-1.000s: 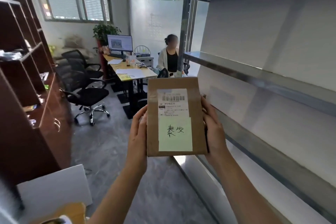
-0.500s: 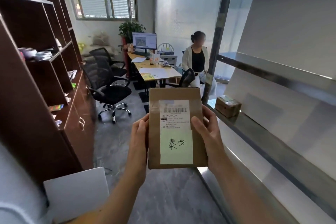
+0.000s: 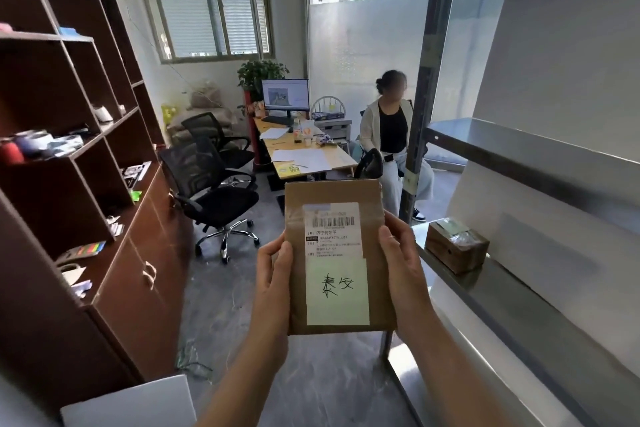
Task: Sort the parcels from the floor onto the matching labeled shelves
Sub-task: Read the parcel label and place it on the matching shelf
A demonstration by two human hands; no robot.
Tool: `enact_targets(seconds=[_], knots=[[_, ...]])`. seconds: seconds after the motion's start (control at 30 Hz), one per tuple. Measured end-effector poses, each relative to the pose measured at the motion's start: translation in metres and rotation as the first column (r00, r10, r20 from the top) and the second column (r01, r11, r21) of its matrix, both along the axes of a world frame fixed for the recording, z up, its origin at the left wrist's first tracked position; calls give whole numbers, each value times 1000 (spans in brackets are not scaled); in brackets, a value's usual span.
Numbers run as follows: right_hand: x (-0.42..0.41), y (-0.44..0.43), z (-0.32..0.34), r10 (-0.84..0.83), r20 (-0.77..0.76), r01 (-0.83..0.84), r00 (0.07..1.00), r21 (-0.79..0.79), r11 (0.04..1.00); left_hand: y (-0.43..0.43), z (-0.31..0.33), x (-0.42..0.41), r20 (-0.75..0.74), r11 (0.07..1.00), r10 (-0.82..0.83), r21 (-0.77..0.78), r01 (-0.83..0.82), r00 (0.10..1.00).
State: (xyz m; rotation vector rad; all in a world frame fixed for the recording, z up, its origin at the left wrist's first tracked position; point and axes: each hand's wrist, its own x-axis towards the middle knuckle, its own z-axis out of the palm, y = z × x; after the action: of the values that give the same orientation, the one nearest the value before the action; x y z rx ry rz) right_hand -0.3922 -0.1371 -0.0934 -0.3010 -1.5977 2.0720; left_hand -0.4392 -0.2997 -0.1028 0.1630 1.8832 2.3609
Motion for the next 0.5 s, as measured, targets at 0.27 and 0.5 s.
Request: enact_targets(seconds=[0.27, 0.5], knots=[[-57, 49, -17, -70, 42, 71, 997, -24, 997, 53, -16, -66, 51, 998, -52, -43, 54, 997], [-127, 64, -30, -171, 80, 174, 982, -30, 984, 74, -31, -152, 78, 984, -172, -25, 175, 982]])
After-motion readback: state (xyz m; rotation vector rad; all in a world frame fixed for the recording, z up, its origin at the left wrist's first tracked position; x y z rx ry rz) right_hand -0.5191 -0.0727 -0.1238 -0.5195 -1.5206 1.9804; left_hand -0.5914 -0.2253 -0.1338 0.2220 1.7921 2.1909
